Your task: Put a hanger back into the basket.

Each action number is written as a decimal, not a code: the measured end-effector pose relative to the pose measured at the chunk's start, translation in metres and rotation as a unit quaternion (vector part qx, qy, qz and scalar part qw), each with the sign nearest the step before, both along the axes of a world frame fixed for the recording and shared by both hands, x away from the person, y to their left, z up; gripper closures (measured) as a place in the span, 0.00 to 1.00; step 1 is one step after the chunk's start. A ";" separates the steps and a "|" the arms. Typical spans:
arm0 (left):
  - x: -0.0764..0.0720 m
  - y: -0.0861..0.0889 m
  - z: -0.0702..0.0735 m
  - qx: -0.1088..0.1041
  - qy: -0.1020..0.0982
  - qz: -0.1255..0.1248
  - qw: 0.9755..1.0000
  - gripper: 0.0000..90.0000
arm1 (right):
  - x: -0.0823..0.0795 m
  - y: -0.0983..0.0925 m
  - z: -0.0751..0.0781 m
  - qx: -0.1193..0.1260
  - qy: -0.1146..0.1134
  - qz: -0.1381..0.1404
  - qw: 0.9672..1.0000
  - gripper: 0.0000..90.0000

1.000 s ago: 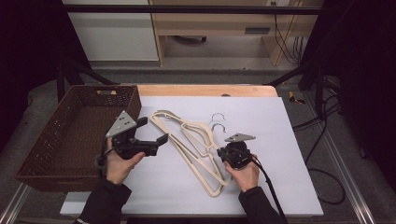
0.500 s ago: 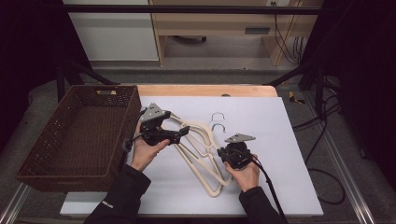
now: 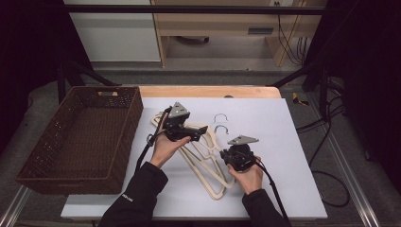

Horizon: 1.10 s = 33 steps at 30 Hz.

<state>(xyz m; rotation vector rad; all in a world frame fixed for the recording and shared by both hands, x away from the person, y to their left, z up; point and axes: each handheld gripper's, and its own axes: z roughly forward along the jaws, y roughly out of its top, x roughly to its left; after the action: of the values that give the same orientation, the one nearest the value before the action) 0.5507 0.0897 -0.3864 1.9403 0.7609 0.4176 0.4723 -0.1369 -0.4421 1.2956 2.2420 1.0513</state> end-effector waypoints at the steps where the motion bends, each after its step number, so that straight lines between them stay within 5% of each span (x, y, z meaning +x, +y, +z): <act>1: 0.003 -0.004 -0.001 0.003 0.006 -0.001 1.000 0.12 | 0.000 0.000 0.000 0.004 0.001 0.000 1.000 0.89; 11: 0.033 -0.033 -0.017 0.047 0.023 -0.003 0.999 0.20 | -0.001 0.001 0.000 0.005 0.000 -0.001 1.000 0.89; 23: 0.051 -0.047 -0.030 0.058 0.039 0.000 0.998 0.32 | -0.002 0.001 0.001 0.000 0.001 0.001 1.000 0.89; 33: 0.061 -0.062 -0.048 0.087 0.051 -0.007 0.995 0.50 | -0.001 0.001 0.000 -0.003 -0.004 0.004 1.000 0.89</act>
<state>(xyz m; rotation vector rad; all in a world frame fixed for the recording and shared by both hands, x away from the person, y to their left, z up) 0.6118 0.0278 -0.4348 2.1423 0.7979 0.3891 0.4710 -0.1363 -0.4418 1.2778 2.2454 1.0498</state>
